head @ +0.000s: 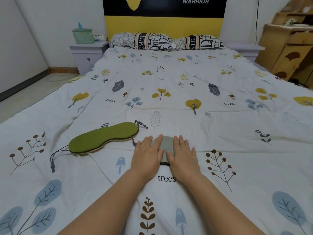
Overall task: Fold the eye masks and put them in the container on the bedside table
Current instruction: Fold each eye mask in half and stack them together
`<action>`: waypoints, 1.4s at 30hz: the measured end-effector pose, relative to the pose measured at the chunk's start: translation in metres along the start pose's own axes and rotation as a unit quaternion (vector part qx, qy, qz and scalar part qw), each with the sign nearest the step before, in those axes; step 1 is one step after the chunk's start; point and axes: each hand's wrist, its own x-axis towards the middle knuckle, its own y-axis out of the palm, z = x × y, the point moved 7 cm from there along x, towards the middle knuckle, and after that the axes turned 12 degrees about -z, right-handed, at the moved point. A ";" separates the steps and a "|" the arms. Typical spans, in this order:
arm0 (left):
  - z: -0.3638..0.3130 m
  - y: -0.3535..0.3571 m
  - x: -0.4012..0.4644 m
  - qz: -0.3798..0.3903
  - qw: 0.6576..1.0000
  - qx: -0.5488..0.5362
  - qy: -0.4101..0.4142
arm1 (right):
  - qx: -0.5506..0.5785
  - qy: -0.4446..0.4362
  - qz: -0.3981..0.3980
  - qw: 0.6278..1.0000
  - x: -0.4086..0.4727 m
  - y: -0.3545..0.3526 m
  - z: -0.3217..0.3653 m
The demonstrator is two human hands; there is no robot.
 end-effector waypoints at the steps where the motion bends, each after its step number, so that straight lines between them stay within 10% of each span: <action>1: 0.001 -0.007 0.002 -0.018 0.999 -0.023 -0.025 | 0.045 0.017 -0.021 0.999 0.000 -0.008 0.000; 5: 0.001 -0.025 0.010 -0.028 0.995 0.018 -0.092 | 0.129 0.120 -0.153 0.972 0.002 -0.047 -0.015; 11: -0.012 -0.016 0.012 0.069 0.991 -0.040 -0.105 | 0.120 0.112 -0.051 0.985 0.002 -0.038 -0.011; 18: -0.055 -0.025 0.022 0.034 0.985 -0.153 -0.069 | 0.199 0.132 -0.148 0.960 0.005 -0.078 -0.041; 32: -0.120 0.029 0.031 0.040 0.998 0.001 0.056 | -0.013 0.110 -0.153 0.982 0.015 -0.097 -0.115; 42: -0.096 -0.008 0.035 0.022 0.992 -0.121 -0.035 | -0.031 0.115 -0.182 0.976 0.015 -0.118 -0.085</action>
